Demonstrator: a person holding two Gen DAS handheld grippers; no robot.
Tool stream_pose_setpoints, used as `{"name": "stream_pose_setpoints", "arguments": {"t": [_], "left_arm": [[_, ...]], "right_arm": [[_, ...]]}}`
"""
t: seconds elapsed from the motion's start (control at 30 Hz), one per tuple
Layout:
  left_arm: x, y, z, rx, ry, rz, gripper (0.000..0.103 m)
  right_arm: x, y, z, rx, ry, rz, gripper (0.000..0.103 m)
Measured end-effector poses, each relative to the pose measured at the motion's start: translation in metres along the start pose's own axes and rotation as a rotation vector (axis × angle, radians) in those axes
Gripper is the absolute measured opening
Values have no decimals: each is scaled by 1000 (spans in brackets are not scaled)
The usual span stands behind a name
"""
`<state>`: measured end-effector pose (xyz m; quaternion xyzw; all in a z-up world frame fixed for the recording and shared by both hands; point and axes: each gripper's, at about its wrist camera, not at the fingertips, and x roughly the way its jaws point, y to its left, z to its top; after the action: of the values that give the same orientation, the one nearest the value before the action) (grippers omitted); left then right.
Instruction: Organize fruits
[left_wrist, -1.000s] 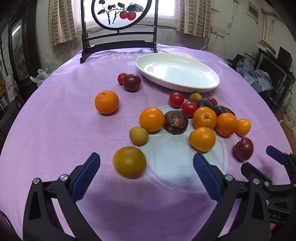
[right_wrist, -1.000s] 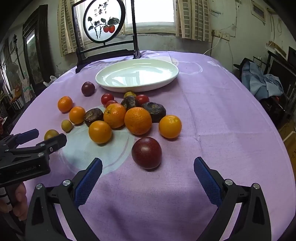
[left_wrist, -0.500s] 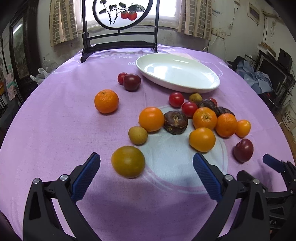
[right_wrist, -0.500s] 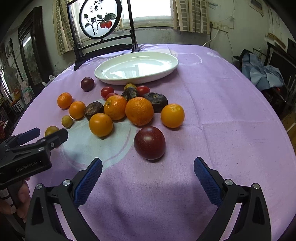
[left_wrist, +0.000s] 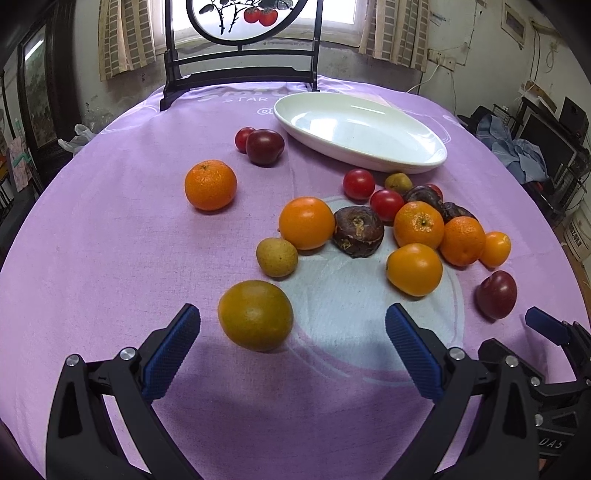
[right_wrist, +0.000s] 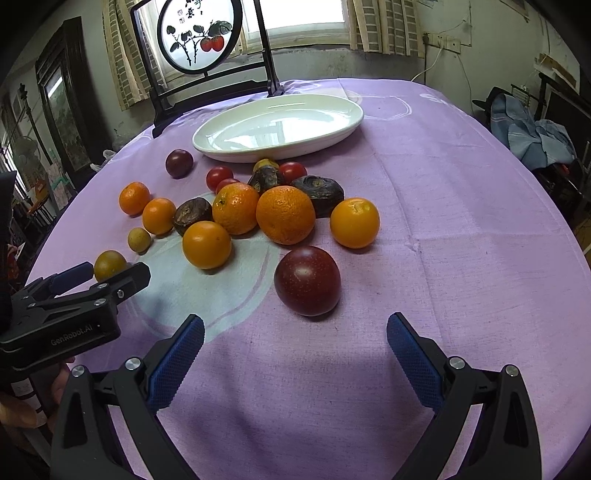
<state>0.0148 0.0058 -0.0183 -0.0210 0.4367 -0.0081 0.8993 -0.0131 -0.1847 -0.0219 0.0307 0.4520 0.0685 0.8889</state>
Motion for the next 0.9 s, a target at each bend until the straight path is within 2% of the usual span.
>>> {"name": "stream_pose_setpoints", "arguments": {"t": [0.9], "left_arm": [[6, 1, -3, -5, 34, 2, 99]], "right_arm": [[3, -1, -1, 9, 8, 13, 99]]}}
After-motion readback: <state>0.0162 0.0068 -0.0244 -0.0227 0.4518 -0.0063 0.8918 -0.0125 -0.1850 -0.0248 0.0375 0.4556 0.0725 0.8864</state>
